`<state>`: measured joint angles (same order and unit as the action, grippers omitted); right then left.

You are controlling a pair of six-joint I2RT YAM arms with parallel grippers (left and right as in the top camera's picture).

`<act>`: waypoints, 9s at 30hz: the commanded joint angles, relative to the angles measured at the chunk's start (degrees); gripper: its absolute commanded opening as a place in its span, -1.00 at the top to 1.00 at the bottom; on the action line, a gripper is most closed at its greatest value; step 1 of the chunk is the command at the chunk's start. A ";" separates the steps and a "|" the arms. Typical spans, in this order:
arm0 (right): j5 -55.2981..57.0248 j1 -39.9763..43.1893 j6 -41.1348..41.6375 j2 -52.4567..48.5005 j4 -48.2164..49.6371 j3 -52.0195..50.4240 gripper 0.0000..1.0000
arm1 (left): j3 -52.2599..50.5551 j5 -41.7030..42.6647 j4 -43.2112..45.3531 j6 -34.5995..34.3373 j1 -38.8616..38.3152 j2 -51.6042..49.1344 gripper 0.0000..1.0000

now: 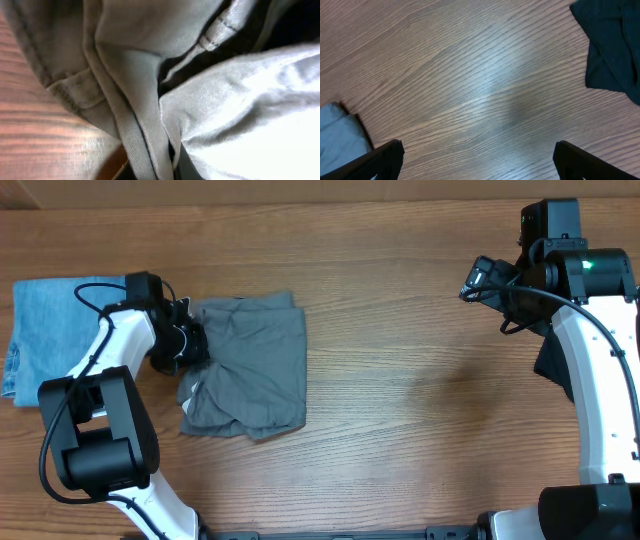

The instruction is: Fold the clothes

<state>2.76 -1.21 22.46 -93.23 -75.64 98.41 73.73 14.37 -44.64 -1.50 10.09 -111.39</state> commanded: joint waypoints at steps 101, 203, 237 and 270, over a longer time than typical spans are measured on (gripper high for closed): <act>-0.11 0.07 0.31 -0.11 0.31 -0.11 -1.00 | 45.42 -33.81 -3.34 -2.05 27.52 -8.63 -1.00; -0.11 0.07 0.31 -0.11 0.31 -0.11 -1.00 | -1.99 33.81 6.88 -6.23 33.86 0.87 0.92; -0.11 0.07 0.31 -0.11 0.33 -0.11 -1.00 | -1.51 -22.27 -3.15 0.68 22.77 32.92 -1.00; -0.11 0.07 0.31 -0.11 0.31 -0.11 -1.00 | -1.51 -22.25 -3.15 0.68 22.77 32.92 -1.00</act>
<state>2.79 -1.21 22.48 -93.27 -75.59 98.39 72.14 -6.94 -47.83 -2.33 33.08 -78.15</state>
